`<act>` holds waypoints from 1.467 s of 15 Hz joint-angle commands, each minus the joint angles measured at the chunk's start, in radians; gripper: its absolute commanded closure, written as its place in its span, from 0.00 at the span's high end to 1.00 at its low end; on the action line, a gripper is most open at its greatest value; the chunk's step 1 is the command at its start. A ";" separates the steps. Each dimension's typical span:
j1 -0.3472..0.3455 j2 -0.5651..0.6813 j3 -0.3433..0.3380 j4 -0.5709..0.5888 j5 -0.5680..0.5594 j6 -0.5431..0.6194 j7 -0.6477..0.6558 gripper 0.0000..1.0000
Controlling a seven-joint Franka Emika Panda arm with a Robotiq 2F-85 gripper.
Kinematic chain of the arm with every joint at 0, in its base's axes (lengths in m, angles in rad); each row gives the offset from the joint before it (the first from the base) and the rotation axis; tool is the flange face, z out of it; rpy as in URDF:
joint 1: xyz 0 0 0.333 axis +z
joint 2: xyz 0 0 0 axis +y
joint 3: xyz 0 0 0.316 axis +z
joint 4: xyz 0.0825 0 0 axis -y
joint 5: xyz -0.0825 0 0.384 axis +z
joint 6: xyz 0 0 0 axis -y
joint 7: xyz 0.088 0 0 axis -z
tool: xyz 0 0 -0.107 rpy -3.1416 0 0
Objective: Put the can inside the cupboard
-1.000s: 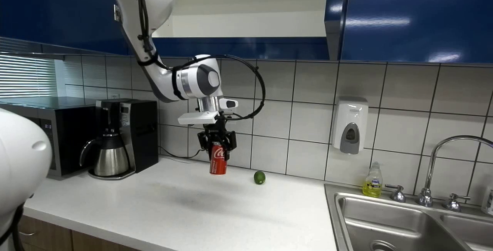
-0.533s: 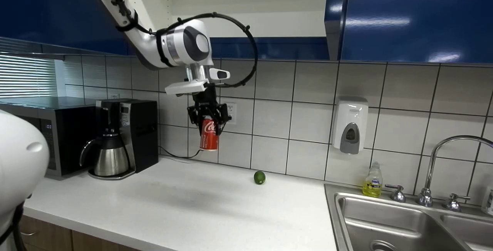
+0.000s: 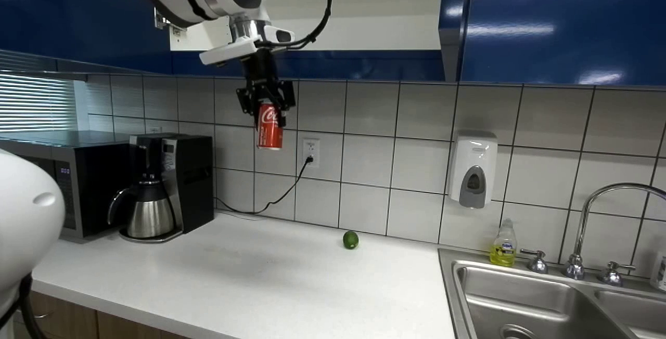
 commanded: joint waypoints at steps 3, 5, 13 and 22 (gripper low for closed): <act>-0.032 -0.022 0.051 0.189 0.022 -0.155 -0.005 0.41; -0.031 -0.012 0.055 0.261 0.027 -0.190 -0.005 0.41; -0.030 0.081 0.072 0.551 0.045 -0.276 0.017 0.41; -0.018 0.301 0.083 0.928 0.035 -0.366 0.058 0.41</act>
